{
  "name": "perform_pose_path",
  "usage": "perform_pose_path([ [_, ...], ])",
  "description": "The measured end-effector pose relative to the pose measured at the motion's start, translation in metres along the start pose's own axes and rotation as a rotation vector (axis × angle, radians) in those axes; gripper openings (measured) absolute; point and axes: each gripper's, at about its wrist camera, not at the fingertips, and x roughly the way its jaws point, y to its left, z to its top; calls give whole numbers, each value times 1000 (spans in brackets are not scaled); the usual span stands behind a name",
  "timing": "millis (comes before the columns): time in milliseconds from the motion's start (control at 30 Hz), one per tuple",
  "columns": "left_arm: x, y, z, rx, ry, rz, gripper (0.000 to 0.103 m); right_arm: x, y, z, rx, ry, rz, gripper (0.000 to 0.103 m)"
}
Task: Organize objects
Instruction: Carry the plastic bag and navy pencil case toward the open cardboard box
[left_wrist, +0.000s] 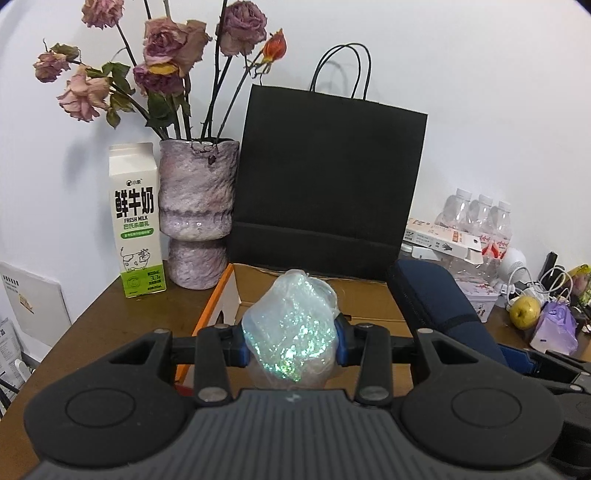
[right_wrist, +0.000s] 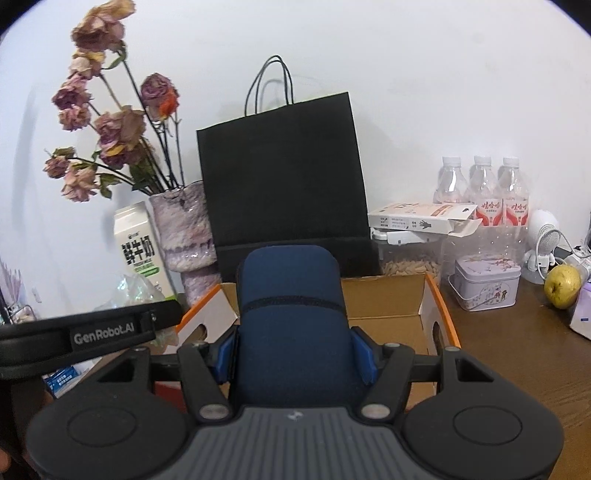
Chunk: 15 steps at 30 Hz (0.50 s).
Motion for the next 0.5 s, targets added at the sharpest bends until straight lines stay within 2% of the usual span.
perform_pose_path([
  [267, 36, 1, 6, -6, -1, 62, 40, 33, -8, 10, -8, 24, -47, 61],
  [500, 57, 6, 2, -22, -25, 80, 40, 48, -14, 12, -1, 15, -85, 61],
])
